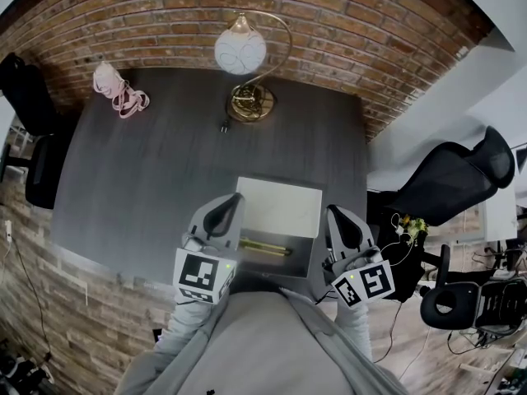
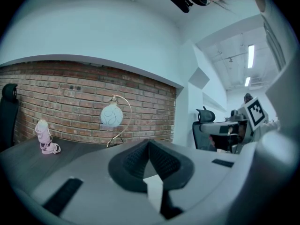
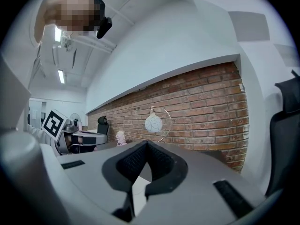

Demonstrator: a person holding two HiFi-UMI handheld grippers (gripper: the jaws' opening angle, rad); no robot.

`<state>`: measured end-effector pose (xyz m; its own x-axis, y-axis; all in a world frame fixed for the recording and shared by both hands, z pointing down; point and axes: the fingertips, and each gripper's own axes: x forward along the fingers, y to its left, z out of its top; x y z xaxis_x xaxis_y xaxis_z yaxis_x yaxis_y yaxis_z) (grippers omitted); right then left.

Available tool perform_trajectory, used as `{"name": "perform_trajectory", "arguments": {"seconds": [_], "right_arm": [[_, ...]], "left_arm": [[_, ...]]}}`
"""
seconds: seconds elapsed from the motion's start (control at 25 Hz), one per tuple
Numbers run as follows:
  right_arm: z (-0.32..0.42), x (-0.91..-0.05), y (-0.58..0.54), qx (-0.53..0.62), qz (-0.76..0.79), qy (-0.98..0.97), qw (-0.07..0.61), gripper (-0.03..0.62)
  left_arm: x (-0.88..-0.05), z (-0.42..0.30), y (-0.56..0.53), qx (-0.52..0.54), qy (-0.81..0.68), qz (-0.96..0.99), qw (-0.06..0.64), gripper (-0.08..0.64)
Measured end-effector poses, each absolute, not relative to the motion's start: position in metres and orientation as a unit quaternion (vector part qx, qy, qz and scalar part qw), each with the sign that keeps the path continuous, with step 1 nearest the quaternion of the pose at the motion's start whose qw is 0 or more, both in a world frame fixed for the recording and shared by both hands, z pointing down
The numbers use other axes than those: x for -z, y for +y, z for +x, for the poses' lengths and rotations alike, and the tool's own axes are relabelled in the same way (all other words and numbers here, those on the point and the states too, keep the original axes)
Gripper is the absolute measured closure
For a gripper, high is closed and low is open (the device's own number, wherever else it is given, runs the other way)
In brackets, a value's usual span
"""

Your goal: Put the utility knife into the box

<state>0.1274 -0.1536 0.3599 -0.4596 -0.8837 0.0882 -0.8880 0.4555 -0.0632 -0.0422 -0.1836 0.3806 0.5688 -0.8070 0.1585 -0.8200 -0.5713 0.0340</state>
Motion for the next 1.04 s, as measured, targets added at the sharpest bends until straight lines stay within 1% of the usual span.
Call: {"name": "perform_trajectory", "arguments": {"seconds": [1.04], "right_arm": [[0.128, -0.3608, -0.1516, -0.042, 0.518, -0.854, 0.027, 0.575]], "left_arm": [[-0.384, -0.0474, -0.1917, -0.068, -0.446, 0.891, 0.048, 0.538]]}}
